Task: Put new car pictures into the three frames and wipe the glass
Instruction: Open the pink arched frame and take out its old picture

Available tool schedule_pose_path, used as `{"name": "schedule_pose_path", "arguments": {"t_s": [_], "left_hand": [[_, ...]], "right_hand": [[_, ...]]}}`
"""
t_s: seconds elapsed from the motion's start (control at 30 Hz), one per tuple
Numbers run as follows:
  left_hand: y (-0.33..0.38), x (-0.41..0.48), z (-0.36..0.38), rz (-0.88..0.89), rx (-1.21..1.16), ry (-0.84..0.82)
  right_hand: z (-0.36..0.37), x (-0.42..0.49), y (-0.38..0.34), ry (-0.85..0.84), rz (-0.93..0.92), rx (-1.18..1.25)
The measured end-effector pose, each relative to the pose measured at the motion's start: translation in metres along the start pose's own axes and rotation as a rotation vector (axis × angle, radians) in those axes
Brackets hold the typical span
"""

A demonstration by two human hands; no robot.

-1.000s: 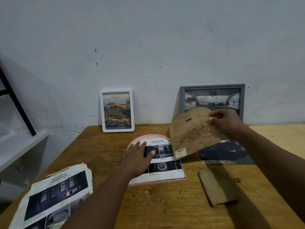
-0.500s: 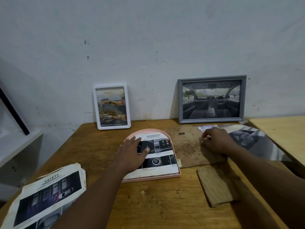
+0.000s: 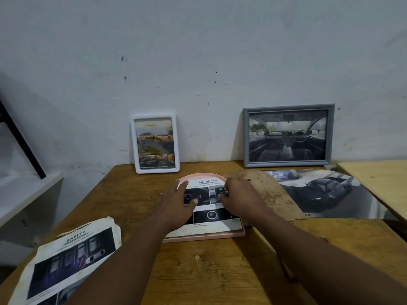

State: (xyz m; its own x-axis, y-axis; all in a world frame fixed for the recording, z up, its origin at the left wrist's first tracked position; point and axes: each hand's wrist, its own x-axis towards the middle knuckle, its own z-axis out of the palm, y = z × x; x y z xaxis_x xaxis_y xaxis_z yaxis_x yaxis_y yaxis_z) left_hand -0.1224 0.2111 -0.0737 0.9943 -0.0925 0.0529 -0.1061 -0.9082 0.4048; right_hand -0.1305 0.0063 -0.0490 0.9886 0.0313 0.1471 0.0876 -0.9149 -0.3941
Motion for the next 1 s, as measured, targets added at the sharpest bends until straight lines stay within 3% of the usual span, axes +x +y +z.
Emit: {"name": "schedule_pose_path", "arguments": {"t_s": [0.23,0.63,0.83,1.0], "left_hand": [[-0.018,-0.008,0.003,-0.003,0.027,0.000],[-0.020,-0.014,0.007,-0.002,-0.053,0.064],[-0.020,-0.015,0.008,-0.001,-0.026,0.090],[-0.026,-0.014,0.006,-0.007,-0.007,0.077]], "right_hand": [[0.011,-0.018,-0.023,0.032,-0.013,-0.203],[0.019,-0.027,-0.055,-0.041,0.182,-0.064],[0.025,-0.025,-0.061,0.076,0.142,-0.026],[0.021,-0.026,-0.051,0.016,0.159,-0.116]]}}
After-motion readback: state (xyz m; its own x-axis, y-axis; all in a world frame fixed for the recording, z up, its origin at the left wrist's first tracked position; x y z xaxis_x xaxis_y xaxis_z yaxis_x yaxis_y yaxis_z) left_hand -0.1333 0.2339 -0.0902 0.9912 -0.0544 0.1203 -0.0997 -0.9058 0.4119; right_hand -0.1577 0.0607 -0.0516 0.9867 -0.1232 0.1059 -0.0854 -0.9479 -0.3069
